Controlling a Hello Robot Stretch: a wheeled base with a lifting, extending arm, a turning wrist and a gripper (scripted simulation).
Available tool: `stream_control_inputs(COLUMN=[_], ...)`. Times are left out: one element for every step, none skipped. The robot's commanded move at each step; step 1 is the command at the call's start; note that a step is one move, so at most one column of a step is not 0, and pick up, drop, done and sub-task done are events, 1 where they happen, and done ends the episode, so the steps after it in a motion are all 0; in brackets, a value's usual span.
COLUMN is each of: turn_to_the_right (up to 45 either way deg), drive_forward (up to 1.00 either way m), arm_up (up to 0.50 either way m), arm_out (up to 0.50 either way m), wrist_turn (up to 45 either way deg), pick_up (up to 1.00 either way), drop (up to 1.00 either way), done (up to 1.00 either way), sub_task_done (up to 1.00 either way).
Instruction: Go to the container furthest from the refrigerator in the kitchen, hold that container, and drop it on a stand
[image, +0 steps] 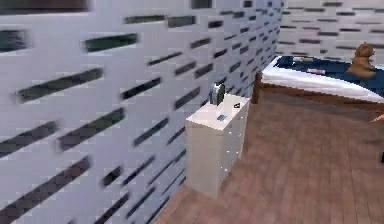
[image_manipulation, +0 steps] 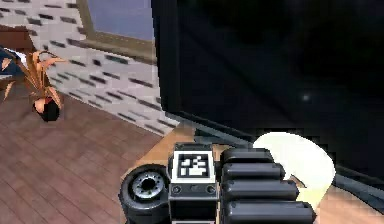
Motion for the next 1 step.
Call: stream_control_inputs(turn_to_the_right=[-45.0], drive_forward=[0.0], arm_up=[0.0], arm_out=[0.0], wrist_turn=[0.0], pick_up=[0.0], drop=[0.0], done=[0.0], sub_task_done=[0.0])
